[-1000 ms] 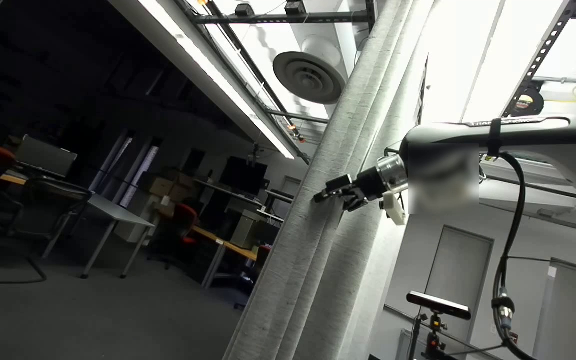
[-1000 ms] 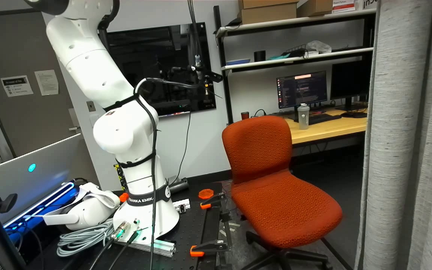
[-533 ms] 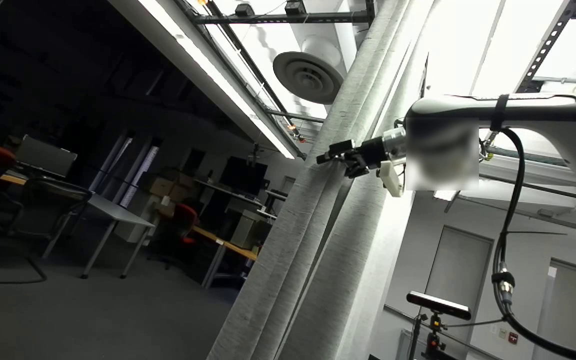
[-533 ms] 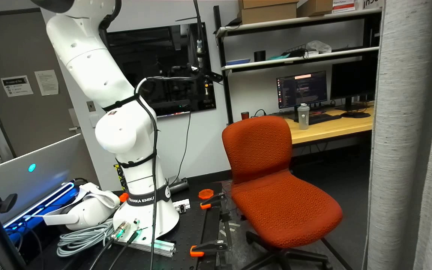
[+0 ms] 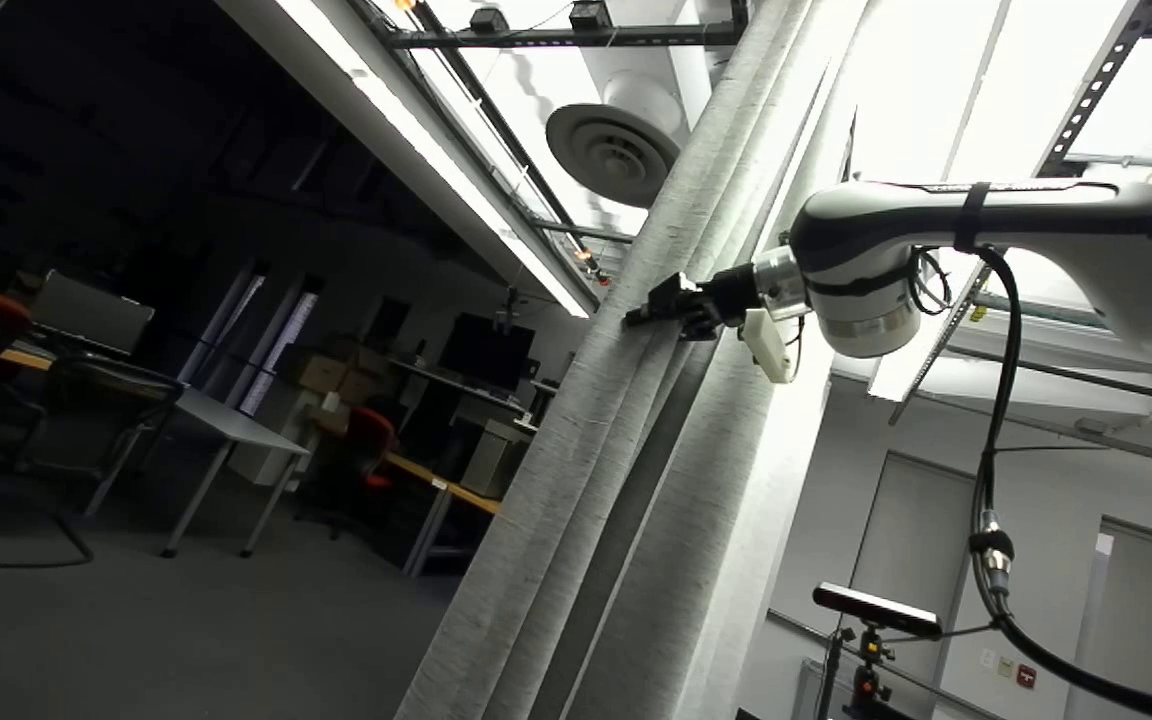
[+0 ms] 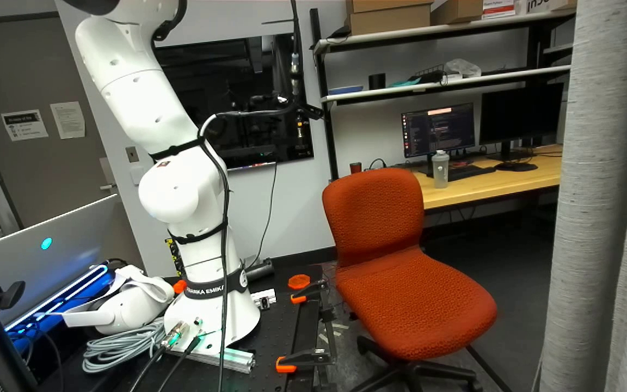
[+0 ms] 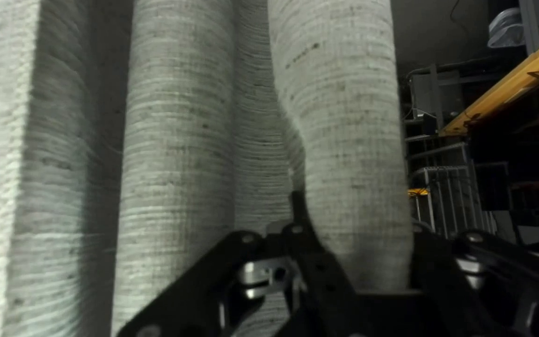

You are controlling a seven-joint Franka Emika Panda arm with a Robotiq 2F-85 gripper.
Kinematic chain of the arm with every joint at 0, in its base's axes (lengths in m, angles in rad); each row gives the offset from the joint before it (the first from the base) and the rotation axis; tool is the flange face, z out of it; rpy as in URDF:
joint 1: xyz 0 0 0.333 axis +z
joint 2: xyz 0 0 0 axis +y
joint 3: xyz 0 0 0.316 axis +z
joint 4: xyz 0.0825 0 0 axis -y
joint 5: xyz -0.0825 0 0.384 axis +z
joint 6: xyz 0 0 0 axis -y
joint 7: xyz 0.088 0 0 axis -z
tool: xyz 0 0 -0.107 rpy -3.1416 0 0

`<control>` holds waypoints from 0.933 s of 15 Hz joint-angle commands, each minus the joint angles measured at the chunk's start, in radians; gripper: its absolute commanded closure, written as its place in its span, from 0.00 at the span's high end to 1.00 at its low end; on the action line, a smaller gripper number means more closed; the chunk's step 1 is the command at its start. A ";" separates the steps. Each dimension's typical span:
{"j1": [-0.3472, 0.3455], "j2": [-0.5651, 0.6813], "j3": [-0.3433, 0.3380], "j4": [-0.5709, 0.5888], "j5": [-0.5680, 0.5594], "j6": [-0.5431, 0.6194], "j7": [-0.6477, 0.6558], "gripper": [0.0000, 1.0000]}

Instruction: Move the curtains to the left

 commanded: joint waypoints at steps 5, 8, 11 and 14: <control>0.015 0.074 0.025 0.076 0.002 0.000 0.063 0.00; -0.020 0.057 0.135 0.038 -0.042 0.016 0.136 0.01; -0.019 0.028 0.262 -0.006 -0.125 -0.002 0.278 0.01; 0.010 0.012 0.367 -0.010 -0.170 -0.037 0.370 0.01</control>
